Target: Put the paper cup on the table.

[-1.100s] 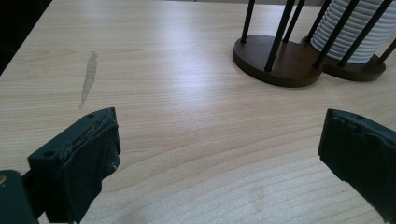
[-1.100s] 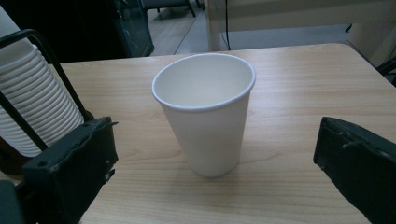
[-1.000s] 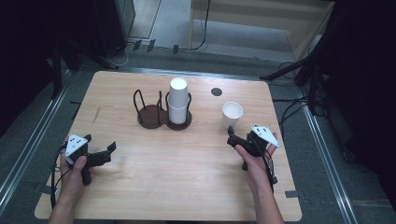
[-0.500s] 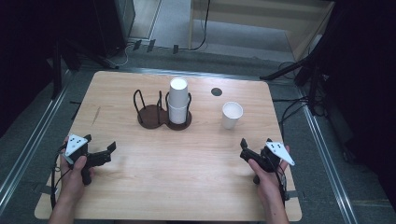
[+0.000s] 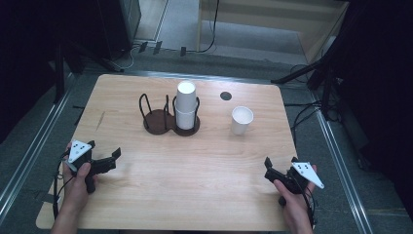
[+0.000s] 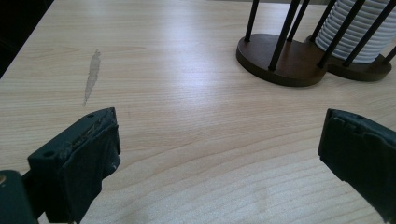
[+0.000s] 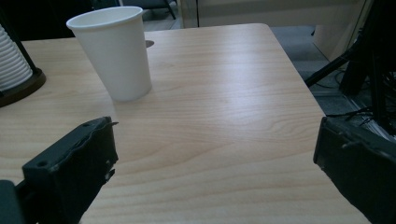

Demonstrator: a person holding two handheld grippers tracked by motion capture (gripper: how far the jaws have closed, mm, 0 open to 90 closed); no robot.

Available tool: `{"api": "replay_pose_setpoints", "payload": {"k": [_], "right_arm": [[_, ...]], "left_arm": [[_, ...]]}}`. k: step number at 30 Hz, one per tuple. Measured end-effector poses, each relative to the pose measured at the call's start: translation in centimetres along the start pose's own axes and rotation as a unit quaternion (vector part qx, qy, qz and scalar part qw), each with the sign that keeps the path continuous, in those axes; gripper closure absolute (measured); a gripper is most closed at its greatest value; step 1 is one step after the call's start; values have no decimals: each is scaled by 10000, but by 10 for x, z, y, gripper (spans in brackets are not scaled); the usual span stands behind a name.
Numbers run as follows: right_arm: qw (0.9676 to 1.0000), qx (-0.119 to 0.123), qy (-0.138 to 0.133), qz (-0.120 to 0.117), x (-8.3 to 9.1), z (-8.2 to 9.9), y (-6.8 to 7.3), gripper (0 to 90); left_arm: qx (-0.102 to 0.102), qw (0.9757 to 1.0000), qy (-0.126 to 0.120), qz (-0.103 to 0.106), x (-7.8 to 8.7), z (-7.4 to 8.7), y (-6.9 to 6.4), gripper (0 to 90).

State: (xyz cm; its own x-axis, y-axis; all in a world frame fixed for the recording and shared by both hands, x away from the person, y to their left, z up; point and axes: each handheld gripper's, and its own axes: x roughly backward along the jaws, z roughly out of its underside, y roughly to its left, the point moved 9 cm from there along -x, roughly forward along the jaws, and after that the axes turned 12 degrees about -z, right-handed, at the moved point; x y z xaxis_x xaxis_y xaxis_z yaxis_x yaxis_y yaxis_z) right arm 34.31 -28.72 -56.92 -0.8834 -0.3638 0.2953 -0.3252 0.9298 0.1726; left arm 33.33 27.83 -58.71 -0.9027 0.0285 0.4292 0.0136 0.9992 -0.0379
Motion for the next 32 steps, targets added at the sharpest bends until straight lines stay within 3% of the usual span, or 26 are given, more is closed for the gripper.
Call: {"api": "replay_pose_setpoints", "payload": {"k": [3,8,13,15,16,18,21,22,24,28,32], "right_arm": [[10000,24,9,22,5,2,-4,0],[9994,334,10,100,19,8,-12,0],[9993,335,-16,158,29,10,-18,0],[9991,357,-87,209,34,10,-19,0],[9972,564,-254,431,41,10,-19,55],[9956,693,-376,501,44,9,-17,60],[9953,673,-372,592,44,9,-19,64],[9967,534,-266,543,44,10,-20,111],[9971,484,-202,544,43,11,-21,121],[9962,626,-138,586,42,12,-18,118],[9968,561,-53,560,42,14,-17,115]], "left_arm": [[-9,10000,-12,-27,0,0,0,0],[-18,9999,-48,-102,0,0,1,0],[0,9999,-57,-106,0,-1,1,0],[0,9999,-53,-117,0,-1,1,0],[-4,9999,-29,-116,1,0,1,0],[-37,9999,0,-146,1,0,1,0],[-48,9999,-4,-162,1,1,0,0],[-54,9998,0,-176,1,1,0,0],[-45,9998,-7,-177,1,1,0,0],[-55,9998,-15,-199,2,1,0,0],[-65,9997,4,-231,1,1,0,0]]}}
